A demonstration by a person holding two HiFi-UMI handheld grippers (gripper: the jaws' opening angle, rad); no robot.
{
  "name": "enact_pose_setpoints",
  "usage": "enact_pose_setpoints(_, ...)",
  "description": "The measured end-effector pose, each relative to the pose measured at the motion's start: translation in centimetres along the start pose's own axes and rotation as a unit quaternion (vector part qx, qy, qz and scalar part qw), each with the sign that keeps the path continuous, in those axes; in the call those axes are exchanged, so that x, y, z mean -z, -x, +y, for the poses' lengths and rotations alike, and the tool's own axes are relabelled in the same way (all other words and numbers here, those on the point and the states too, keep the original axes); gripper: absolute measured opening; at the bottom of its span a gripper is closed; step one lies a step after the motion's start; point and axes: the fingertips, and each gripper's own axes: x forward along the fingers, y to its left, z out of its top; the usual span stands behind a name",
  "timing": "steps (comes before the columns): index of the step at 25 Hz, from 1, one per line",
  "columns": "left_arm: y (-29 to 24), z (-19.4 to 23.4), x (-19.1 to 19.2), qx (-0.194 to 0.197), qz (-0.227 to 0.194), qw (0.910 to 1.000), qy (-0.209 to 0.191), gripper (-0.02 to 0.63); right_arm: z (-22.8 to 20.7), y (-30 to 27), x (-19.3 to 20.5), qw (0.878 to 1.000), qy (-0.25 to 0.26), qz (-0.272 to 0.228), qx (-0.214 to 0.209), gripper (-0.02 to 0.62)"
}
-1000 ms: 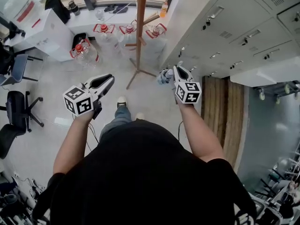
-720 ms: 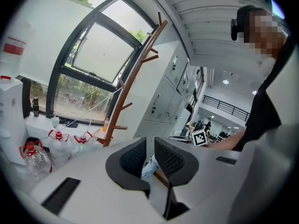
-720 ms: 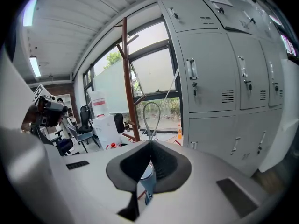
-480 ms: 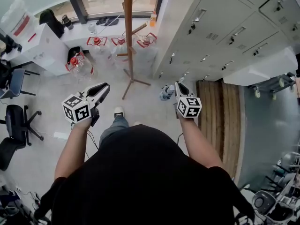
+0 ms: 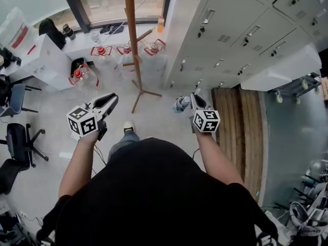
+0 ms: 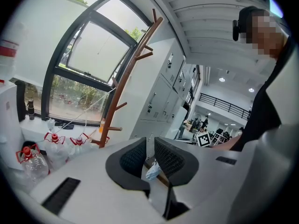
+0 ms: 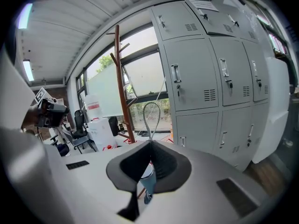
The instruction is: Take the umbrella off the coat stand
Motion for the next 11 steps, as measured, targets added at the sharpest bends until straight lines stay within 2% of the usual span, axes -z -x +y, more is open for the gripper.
enact_pose_setpoints(11, -0.46, -0.24, -0.75, 0.008, 0.005, 0.9999, -0.010, 0.072, -0.22, 0.03, -0.04, 1.000, 0.000, 0.005, 0.001, 0.015)
